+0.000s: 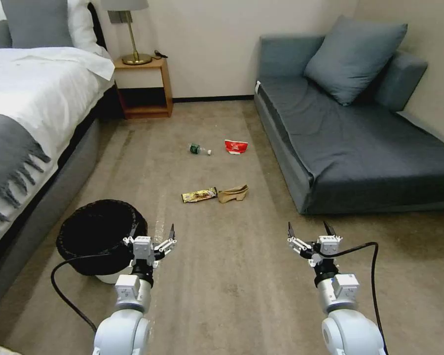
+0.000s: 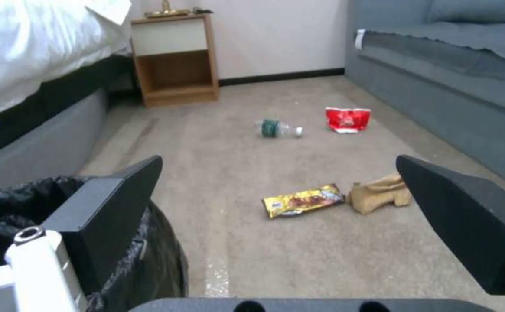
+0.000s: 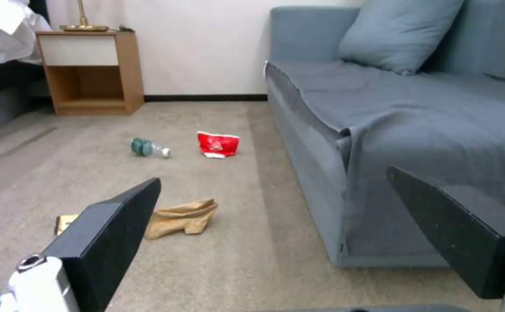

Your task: Pick up the trash bin, then pick up the garbage on the floor and place it into the trash bin.

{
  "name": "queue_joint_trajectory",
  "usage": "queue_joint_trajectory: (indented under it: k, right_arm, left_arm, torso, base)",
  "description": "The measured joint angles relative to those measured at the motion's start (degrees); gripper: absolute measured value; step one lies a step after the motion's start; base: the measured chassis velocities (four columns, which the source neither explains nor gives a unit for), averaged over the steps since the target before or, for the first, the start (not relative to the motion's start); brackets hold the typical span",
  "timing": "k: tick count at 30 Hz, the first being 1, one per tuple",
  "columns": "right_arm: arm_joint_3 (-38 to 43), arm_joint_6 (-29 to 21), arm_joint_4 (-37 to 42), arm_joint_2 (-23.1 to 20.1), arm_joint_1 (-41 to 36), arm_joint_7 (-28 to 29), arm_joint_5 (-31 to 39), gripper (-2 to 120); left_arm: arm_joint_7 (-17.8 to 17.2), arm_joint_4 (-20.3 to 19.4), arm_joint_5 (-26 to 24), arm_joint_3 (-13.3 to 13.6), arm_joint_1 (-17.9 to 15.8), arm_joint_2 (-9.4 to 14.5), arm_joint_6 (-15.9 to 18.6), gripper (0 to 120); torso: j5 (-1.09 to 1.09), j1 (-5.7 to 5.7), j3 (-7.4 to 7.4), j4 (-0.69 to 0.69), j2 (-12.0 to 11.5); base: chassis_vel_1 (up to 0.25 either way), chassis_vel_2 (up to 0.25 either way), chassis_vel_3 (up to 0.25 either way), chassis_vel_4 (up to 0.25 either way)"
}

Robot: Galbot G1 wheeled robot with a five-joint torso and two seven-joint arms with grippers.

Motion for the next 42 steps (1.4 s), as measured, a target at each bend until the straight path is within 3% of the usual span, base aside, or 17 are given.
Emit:
queue_joint_trajectory:
  k: [30, 34, 35, 40, 42]
  right_arm:
    - [-0.17, 0.47, 0.30, 0.15, -0.35, 0.00, -0.15, 100]
    - [-3.39, 8.70, 4.80, 2.76, -5.82, 0.01, -3.03, 100]
    - [-3.39, 8.70, 4.80, 2.76, -5.82, 0.01, -3.03, 100]
    - [-7.97, 18.02, 10.22, 5.98, -12.42, -0.05, -6.27, 100]
    - [-8.25, 18.26, 10.42, 6.15, -12.70, -0.04, -6.34, 100]
  left_arm:
    - [-0.50, -0.85, -0.20, -0.79, 0.48, 0.29, -0.67, 100]
    - [-6.52, -10.81, -4.20, -10.40, 6.61, 3.97, -10.58, 100]
    - [-6.52, -10.81, -4.20, -10.40, 6.61, 3.97, -10.58, 100]
    - [-6.19, -12.27, -5.14, -11.47, 7.94, 4.60, -12.84, 100]
    - [-6.15, -12.27, -5.15, -11.46, 7.95, 4.63, -12.85, 100]
  torso:
    - [-0.01, 0.00, 0.00, 0.00, 0.00]
    - [0.03, 0.00, 0.00, 0.04, 0.00]
    - [0.03, 0.00, 0.00, 0.04, 0.00]
    - [-0.02, -0.01, 0.00, -0.01, 0.00]
    - [-0.03, -0.01, 0.00, -0.01, 0.00]
  base:
    - [0.000, 0.000, 0.000, 0.000]
    - [0.000, 0.000, 0.000, 0.000]
    - [0.000, 0.000, 0.000, 0.000]
    - [0.000, 0.000, 0.000, 0.000]
    - [0.000, 0.000, 0.000, 0.000]
